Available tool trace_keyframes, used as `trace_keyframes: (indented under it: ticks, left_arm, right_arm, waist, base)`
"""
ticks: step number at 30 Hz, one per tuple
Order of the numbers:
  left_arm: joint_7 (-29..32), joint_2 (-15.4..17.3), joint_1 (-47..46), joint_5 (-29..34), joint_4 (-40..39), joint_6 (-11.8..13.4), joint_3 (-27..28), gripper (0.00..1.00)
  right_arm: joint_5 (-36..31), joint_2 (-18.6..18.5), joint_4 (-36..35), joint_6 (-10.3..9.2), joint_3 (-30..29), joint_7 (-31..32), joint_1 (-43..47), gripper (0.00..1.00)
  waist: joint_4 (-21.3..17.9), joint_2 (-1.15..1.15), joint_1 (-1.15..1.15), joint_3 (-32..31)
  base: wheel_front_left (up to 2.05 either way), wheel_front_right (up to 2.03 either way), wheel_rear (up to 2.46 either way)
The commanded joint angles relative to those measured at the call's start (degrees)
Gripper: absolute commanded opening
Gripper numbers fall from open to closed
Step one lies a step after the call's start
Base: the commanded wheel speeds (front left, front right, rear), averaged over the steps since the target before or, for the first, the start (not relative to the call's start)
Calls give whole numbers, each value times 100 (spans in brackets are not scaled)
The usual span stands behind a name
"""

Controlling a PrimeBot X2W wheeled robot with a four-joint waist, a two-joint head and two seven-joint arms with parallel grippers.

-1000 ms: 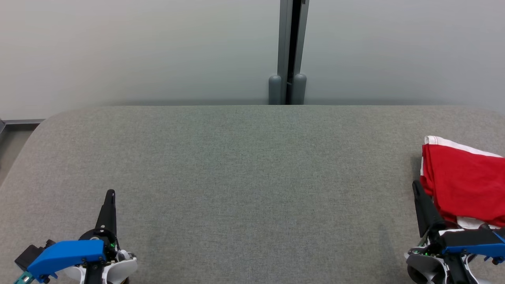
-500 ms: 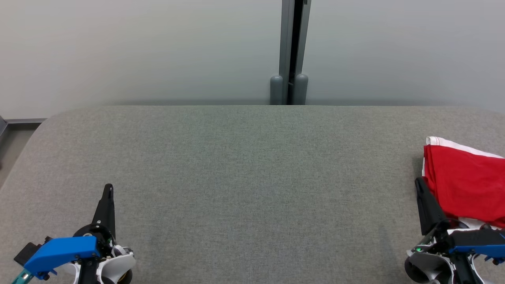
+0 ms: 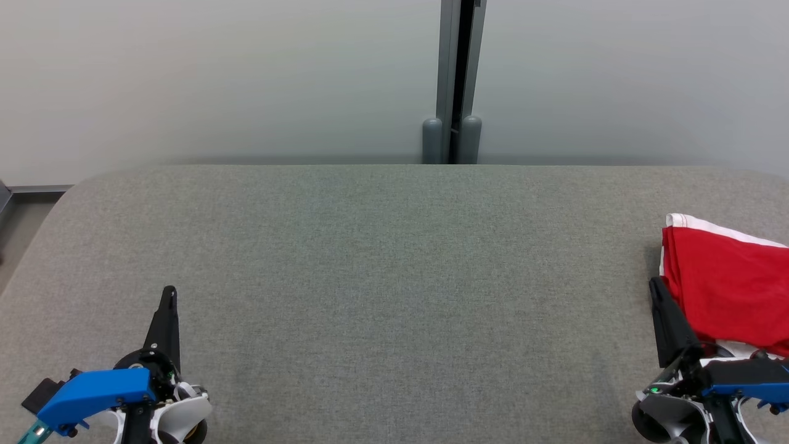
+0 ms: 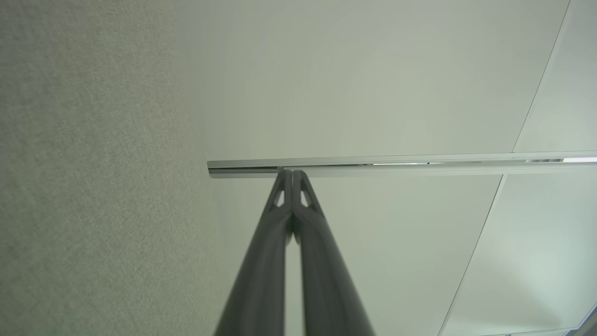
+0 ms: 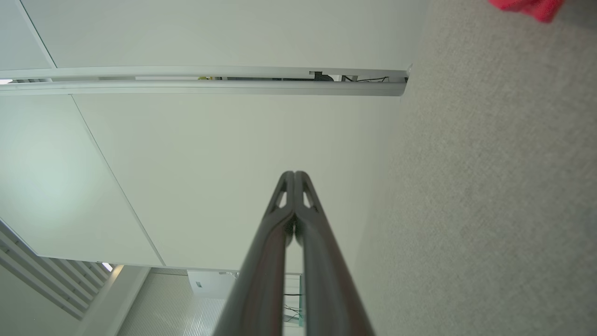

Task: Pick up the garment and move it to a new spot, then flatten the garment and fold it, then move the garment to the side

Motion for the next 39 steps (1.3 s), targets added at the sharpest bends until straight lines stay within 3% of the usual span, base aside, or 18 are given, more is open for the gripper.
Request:
trace_keyframes:
  ticks: [1, 39]
  left_arm:
    - [21, -11, -58, -15, -26, -10, 12, 0]
    - [19, -11, -58, -16, -26, -10, 10, 0]
  right_arm:
    - [15, -36, -21, 2, -12, 26, 71, 0]
    - [16, -36, -21, 2, -11, 24, 70, 0]
  waist:
    - [0, 0, 0, 0]
    - [0, 0, 0, 0]
  base:
    - [0, 0, 0]
    - [0, 0, 0]
